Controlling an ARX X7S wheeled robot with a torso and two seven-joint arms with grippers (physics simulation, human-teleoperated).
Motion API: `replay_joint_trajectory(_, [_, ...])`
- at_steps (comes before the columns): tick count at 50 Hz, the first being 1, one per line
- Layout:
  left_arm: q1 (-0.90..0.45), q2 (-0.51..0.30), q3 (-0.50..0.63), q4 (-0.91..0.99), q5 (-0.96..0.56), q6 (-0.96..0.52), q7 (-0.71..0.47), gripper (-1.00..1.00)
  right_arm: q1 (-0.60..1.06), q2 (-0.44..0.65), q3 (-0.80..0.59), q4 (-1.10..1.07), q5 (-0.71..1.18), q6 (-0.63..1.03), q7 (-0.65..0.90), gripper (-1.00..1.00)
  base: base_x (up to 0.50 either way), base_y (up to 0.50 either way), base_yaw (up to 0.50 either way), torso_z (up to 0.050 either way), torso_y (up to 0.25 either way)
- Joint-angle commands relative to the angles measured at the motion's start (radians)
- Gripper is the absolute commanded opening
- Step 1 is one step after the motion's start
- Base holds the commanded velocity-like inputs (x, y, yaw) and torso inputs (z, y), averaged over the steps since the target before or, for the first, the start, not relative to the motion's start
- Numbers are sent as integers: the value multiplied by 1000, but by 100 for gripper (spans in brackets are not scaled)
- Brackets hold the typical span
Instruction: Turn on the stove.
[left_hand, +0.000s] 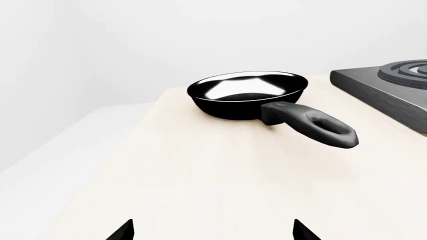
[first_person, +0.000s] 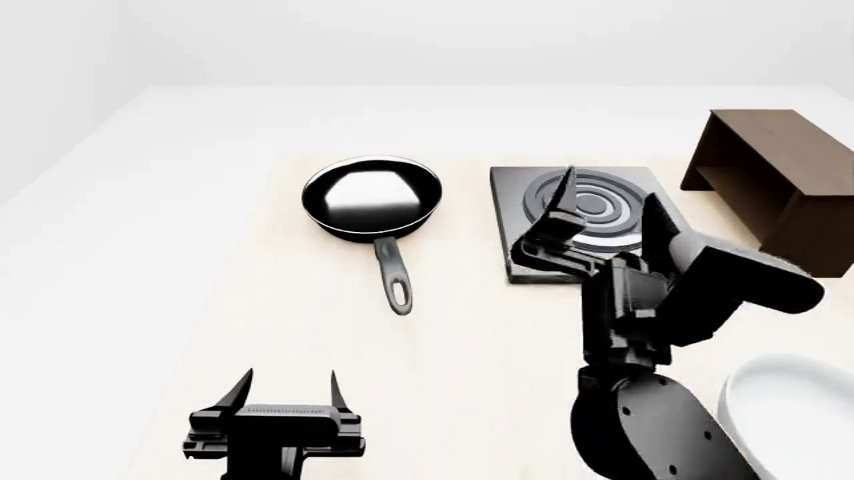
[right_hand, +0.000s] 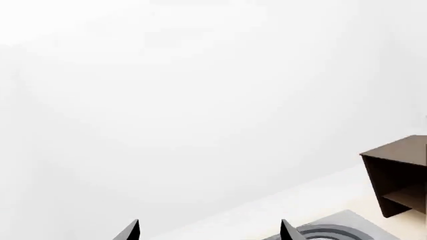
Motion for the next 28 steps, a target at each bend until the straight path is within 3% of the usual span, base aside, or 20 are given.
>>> replay_joint_trajectory(1, [-7,11,-17,7,-2,2,25,100,400,813,-298,-684,311,-170,555,100,0,0,0,0,0])
replay_joint_trajectory(5, [-10,10,-17,4,-5,1,24,100,-200,213,302,-684,-289,-770,-45,100,0,0,0,0,0])
replay_joint_trajectory(6, [-10,10,-17,5,-5,2,23,100,-350,63,393,-684,-439,-861,-195,100,0,0,0,0,0])
replay_joint_trajectory(8, [-10,10,-18,5,-8,0,22,100,-650,-237,339,-684,-667,-881,-495,100,0,0,0,0,0])
replay_joint_trajectory(9, [-11,9,-17,6,-7,-1,21,100,-800,-219,324,-684,-682,-877,-532,100,0,0,0,0,0])
replay_joint_trajectory(10, [-11,9,-17,8,-8,-3,20,100,-950,-160,279,-684,-733,-853,-471,100,0,0,0,0,0])
replay_joint_trajectory(12, [-14,8,-18,7,-11,-6,20,100,-1219,102,141,-684,-887,-789,-184,100,0,0,0,0,0])
replay_joint_trajectory(14, [-14,7,-16,8,-10,-7,20,100,-1219,402,-26,-684,-1009,-804,116,100,0,0,0,0,0])
replay_joint_trajectory(16, [-8,5,-17,14,-13,-5,18,100,-1037,387,-164,-562,-778,-601,90,100,0,0,0,0,0])
replay_joint_trajectory(17, [-6,5,-17,14,-13,-3,17,100,-887,325,-261,-412,-628,-500,-60,100,0,0,0,0,0])
replay_joint_trajectory(19, [-6,5,-16,15,-12,-3,16,100,-732,251,-252,-112,-342,-558,-124,100,0,0,0,0,0])
replay_joint_trajectory(20, [-5,4,-15,16,-13,-3,16,100,-686,237,-245,-80,-239,-481,-109,100,0,0,0,0,0])
replay_joint_trajectory(23, [-15,6,-15,4,-18,-5,19,100,-690,253,-239,-160,-365,-467,-87,100,0,0,0,0,0])
replay_joint_trajectory(28, [-6,1,-13,13,-19,2,19,100,-655,225,-277,-86,-310,-433,-130,100,0,0,0,0,0])
